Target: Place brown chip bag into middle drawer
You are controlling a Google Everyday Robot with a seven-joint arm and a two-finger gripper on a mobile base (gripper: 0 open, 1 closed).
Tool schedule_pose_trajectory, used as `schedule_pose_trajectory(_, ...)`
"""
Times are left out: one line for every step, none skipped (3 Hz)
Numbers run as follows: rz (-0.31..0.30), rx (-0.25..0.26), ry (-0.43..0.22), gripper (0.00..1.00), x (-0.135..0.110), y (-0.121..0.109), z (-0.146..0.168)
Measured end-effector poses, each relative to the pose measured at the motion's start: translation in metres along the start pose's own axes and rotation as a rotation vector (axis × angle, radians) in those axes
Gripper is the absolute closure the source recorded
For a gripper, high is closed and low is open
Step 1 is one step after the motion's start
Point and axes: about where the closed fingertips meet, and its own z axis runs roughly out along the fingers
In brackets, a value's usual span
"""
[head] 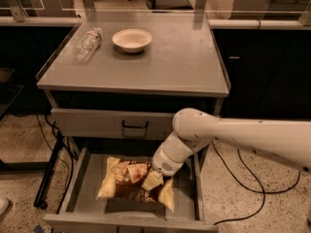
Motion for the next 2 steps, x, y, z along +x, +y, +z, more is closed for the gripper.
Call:
schedule_pose_trajectory(0.056, -0.084, -0.024, 1.00, 0.0177, -0.0158, 0.0758)
schedule_pose_trajectory(0.059, -0.083, -0.022, 1.00, 0.0184, -0.0163, 0.0768)
